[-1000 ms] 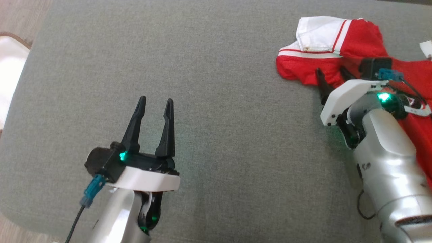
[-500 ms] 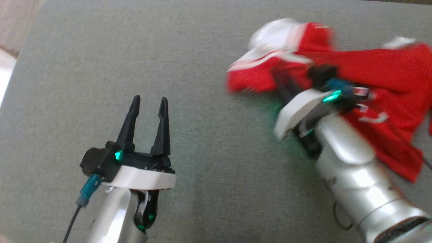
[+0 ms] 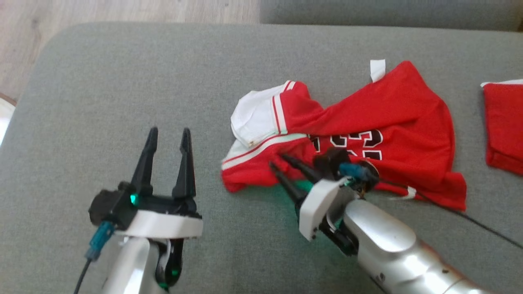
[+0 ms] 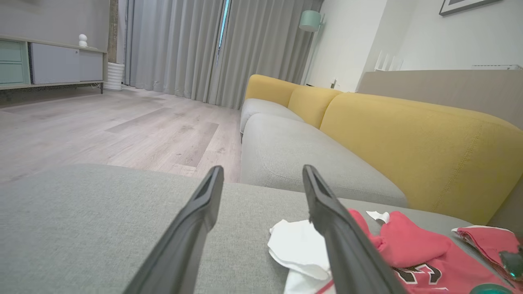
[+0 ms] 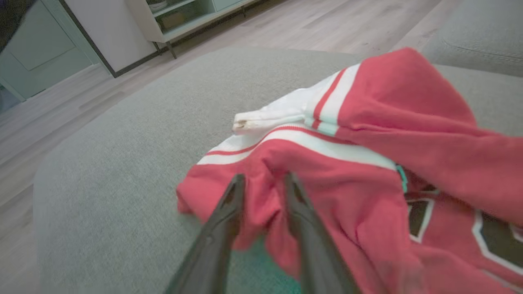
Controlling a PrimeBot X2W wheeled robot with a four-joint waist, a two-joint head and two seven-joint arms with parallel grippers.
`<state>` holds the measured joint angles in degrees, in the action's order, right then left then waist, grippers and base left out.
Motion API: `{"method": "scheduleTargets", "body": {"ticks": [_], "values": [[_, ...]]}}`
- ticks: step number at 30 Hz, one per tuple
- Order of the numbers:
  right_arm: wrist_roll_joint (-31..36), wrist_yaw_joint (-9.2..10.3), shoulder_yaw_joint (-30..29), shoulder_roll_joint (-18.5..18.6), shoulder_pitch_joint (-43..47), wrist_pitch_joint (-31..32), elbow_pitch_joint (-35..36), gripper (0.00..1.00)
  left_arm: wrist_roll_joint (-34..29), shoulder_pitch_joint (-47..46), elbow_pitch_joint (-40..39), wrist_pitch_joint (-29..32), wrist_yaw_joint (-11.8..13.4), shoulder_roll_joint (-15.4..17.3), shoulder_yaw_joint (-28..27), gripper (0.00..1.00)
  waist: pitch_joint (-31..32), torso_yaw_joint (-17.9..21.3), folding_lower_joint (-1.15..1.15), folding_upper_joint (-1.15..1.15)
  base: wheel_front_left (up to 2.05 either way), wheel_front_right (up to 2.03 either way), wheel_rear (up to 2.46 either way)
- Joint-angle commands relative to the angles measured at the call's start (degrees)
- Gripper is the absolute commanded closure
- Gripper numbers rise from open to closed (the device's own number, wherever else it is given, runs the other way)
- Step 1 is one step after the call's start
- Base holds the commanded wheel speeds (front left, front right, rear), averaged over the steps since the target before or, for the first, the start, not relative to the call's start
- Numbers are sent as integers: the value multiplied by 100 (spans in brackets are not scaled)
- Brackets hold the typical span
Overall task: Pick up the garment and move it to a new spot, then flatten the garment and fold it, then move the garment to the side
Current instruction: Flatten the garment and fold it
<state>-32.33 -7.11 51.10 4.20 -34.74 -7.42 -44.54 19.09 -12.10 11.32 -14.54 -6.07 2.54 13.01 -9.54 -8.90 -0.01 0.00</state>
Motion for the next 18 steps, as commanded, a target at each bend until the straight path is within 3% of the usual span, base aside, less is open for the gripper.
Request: {"method": "scheduleTargets", "body": {"ticks": [1, 10, 14, 18], "values": [[-9, -37, -8, -131, 34, -144, 87, 0, -64, -22, -143, -46, -26, 33, -197, 0, 89, 9, 1, 0, 0, 0, 0], [230, -37, -795, 244, 101, -691, 323, 0, -158, 202, -213, -46, -37, 33, -409, 0, 408, 218, 1, 0, 0, 0, 0], [751, -37, -1717, 474, 445, -751, 865, 0, -172, 274, -295, -46, -38, 33, -443, 0, 477, 348, 1, 0, 0, 0, 0], [1407, -37, -2778, 437, 1208, -755, 1684, 0, -176, 320, -343, -46, -39, 33, -419, 0, 469, 467, 1, 0, 0, 0, 0]]}}
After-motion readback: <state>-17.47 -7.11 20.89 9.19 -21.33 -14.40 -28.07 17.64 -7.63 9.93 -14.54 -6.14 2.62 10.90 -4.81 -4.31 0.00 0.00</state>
